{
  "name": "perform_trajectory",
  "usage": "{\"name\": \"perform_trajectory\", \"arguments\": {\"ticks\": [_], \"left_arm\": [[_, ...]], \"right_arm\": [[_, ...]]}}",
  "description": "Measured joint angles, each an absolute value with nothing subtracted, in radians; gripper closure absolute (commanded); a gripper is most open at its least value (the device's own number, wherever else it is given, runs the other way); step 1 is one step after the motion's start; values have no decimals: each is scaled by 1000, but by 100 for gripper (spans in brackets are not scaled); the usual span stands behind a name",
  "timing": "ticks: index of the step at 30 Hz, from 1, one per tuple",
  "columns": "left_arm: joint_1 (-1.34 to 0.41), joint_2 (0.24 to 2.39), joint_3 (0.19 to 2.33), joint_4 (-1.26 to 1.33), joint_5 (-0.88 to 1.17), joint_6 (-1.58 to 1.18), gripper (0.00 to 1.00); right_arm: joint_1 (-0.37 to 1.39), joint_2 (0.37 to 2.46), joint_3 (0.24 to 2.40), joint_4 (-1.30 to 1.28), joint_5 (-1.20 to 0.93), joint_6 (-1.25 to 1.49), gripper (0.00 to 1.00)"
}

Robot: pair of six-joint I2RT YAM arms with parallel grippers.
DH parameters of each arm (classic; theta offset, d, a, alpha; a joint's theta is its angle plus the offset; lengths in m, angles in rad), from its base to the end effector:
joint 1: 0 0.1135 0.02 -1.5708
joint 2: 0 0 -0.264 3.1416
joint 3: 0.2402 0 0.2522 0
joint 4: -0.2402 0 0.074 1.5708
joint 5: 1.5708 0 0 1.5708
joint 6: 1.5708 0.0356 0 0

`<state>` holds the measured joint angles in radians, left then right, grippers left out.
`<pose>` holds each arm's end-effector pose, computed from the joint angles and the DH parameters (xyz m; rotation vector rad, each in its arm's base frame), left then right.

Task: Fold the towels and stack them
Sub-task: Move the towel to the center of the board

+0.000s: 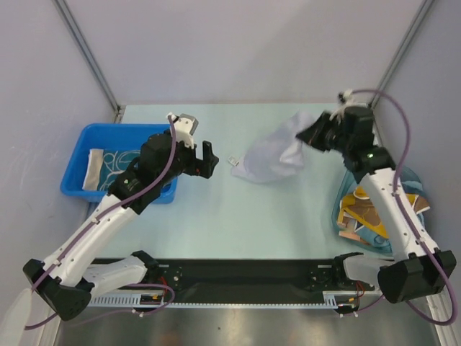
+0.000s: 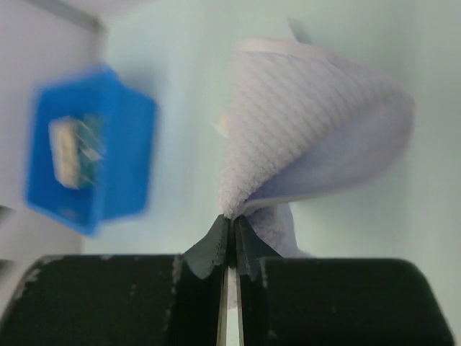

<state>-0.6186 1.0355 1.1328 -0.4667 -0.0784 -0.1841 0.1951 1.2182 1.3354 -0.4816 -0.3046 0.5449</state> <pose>0.1853 -0.1284 0.3845 0.3721 1.9309 -0.4552 0.2589 0.0620 0.4110 0.1390 1.9943 0.7797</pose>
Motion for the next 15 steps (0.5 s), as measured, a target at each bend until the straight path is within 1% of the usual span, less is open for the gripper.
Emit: {"name": "perform_trajectory", "arguments": {"ticks": [2, 4, 5, 7, 9, 11, 12, 15], "left_arm": [[-619, 1032, 1126, -471, -78, -187, 5], [-619, 1034, 1117, -479, -80, -195, 6], [-619, 1035, 1110, -482, -83, -203, 7], [-619, 1047, 1098, -485, -96, -218, 8], [-619, 1075, 1095, -488, -107, -239, 10], [-619, 1113, 1095, -485, -115, -262, 11], [-619, 1150, 1097, -484, -121, -275, 13], [-619, 1259, 1116, -472, -129, -301, 19]], "right_arm": [[226, 1205, 1111, -470, -303, 534, 87], [270, 1242, 938, -495, -296, 523, 72], [292, 1262, 867, -505, -291, 522, 60], [324, 1272, 781, -547, -275, 530, 52], [332, 1265, 763, -596, -244, 542, 42], [332, 1250, 784, -609, -202, 548, 39], [331, 1243, 815, -611, -176, 550, 38], [327, 1250, 908, -567, -144, 537, 38]]}}
